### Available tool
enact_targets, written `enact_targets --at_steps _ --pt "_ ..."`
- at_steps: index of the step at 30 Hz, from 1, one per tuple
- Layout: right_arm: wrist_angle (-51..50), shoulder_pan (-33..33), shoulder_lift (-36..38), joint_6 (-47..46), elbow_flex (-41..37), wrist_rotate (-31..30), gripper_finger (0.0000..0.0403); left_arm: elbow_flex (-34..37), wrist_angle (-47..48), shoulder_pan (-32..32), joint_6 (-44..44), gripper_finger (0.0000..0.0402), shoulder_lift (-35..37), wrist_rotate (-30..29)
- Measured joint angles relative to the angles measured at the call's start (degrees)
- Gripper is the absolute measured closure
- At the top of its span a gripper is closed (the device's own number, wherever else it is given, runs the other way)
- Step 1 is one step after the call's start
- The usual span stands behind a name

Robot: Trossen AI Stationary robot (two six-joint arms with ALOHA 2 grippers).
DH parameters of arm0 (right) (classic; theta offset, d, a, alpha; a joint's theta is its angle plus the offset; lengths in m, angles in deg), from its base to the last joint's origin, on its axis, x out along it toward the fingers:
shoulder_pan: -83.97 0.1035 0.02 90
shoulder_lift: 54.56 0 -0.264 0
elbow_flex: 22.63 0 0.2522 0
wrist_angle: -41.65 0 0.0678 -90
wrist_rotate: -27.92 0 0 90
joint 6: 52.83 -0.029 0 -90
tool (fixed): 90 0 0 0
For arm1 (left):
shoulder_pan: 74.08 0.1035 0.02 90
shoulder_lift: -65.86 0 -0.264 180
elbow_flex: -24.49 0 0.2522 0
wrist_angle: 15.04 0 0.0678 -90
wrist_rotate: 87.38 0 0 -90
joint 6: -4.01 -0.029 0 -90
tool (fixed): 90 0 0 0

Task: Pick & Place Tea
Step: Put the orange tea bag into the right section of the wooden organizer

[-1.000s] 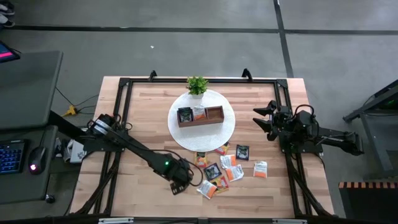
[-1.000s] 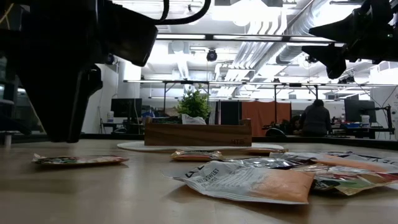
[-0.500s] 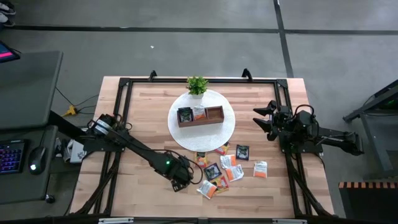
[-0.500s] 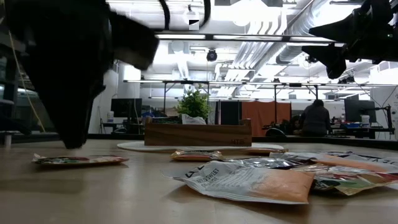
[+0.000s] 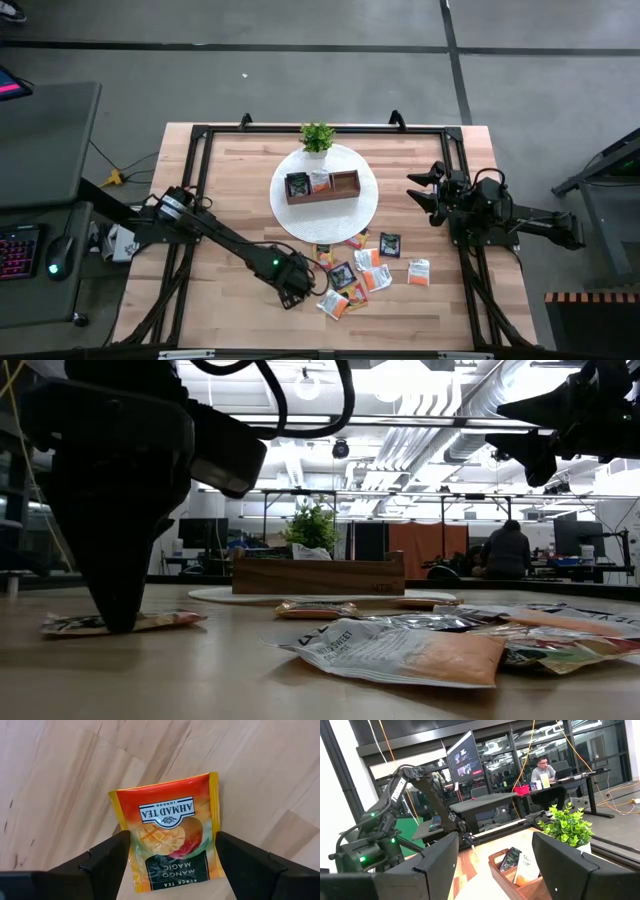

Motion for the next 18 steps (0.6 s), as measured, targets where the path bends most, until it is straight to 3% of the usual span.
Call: enact_targets --at_steps 8,18 --pt "0.01 0.01 0.0 0.01 0.0 -0.01 0.0153 0.02 -0.49 0.02 0.02 0.012 -1.76 -0.68" --pt "0.01 0.01 0.02 0.01 -0.02 -0.02 0.0153 0.0 -0.46 0.14 1.05 0.0227 -2.68 -0.61"
